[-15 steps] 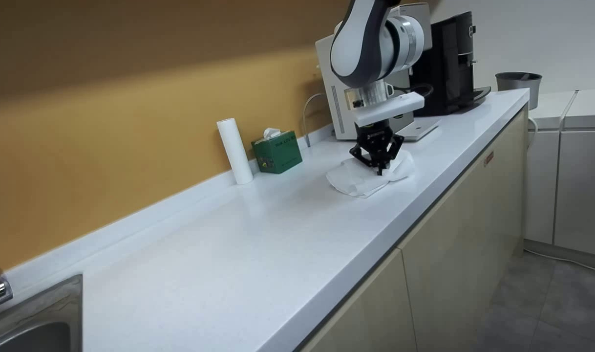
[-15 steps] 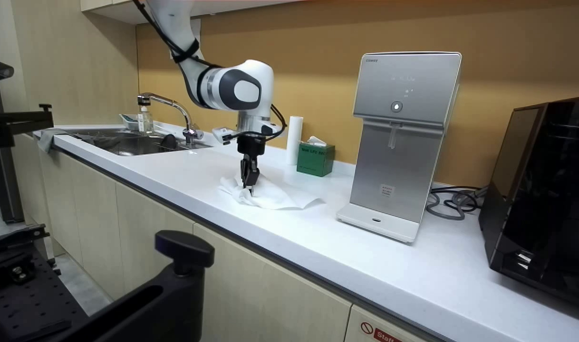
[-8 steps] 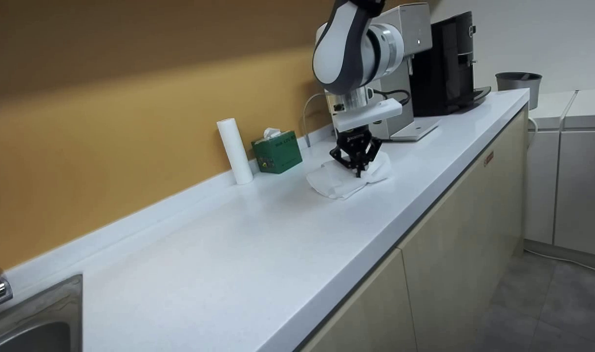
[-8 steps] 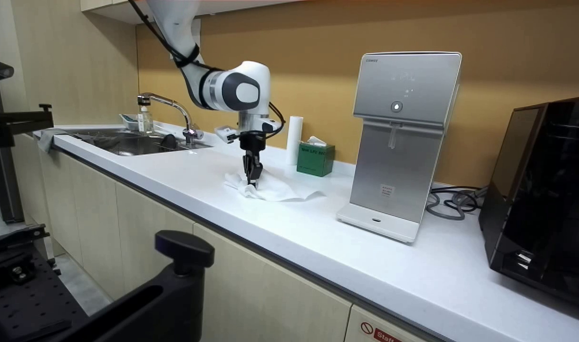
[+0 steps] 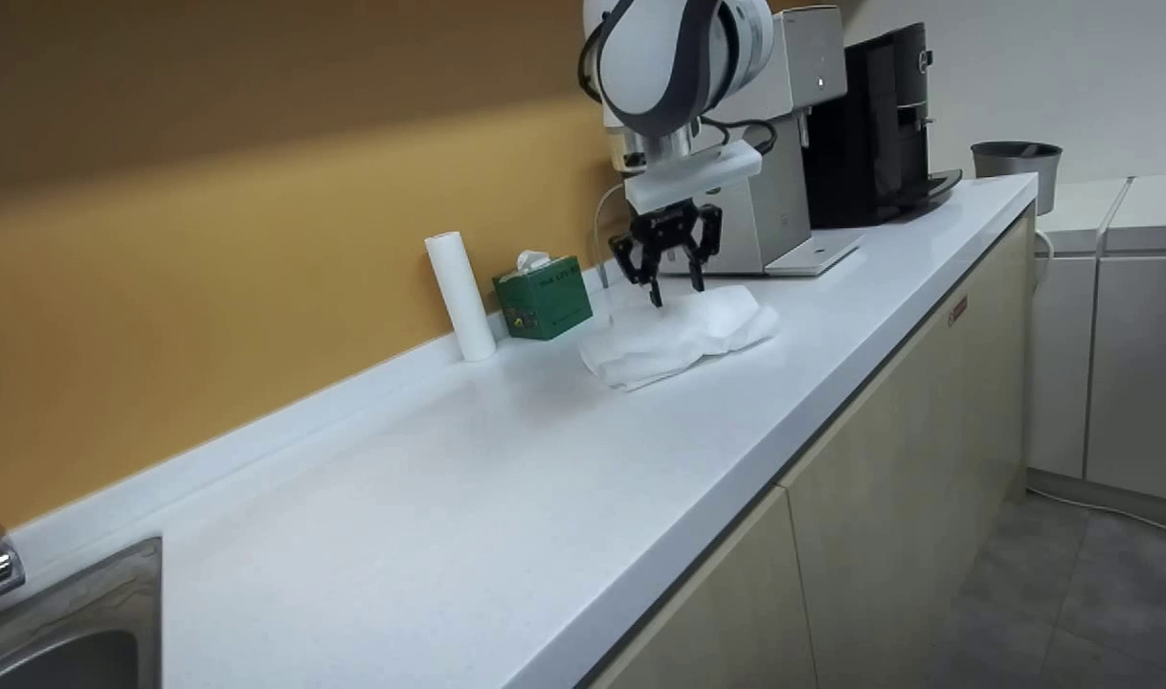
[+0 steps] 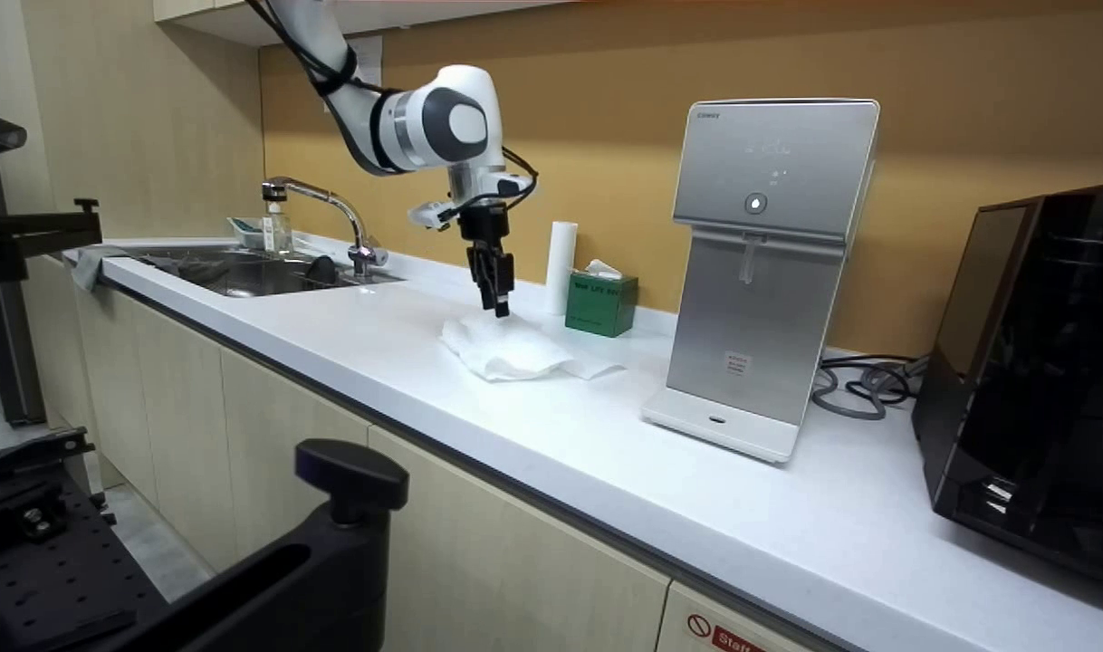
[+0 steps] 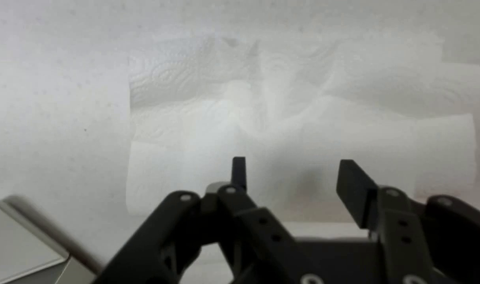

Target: Wipe the kitchen counter with the white paper towel

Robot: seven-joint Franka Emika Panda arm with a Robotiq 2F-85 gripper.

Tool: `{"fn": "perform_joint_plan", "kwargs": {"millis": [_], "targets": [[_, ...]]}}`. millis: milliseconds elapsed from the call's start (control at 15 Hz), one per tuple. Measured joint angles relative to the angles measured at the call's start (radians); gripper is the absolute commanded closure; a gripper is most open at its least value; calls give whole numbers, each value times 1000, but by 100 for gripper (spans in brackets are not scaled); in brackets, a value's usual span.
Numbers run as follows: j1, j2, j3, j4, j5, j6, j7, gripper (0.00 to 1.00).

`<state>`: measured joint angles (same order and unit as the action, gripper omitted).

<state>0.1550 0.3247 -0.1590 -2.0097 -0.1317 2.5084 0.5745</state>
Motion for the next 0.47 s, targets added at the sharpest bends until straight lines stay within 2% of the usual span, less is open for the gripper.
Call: {"fn": "perform_joint_plan", "kwargs": {"millis": [67,133,467], "targets": [[6,-25,-1,0,-17,-15,17,2],[11,-51,0,0,-30,-46,32,0],[13,-151,33,0,-66,-275,107,0]]}}
